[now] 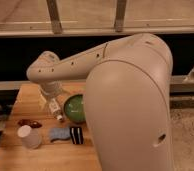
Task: Place the ceramic cup over the eraser
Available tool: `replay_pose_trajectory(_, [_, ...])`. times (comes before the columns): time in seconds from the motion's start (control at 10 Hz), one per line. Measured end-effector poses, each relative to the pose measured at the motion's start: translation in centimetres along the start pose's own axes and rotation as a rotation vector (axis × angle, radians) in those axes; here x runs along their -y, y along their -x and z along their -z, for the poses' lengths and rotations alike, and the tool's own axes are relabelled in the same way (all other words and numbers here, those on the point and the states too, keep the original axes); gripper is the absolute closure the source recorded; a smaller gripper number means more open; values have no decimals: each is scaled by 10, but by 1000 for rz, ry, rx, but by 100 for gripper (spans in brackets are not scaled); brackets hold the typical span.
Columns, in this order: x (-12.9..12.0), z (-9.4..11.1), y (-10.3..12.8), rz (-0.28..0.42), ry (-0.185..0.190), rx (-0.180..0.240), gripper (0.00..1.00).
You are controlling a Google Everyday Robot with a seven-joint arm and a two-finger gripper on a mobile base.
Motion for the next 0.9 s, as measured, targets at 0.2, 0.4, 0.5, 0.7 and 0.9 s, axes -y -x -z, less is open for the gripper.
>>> replay_pose_trajectory(0.2, [-3, 0, 1, 4, 3, 0, 20])
replay_pose_trajectory(0.4, [-3, -4, 0, 25, 11, -7, 20])
replay_pose_trajectory(0.5, [-14, -6, 2, 66, 21, -8, 20])
replay_pose_trajectory(0.7, [-51, -9, -1, 144, 45, -12, 20])
replay_pose_trajectory(0.9, [-99, -13, -8, 215, 81, -16, 20])
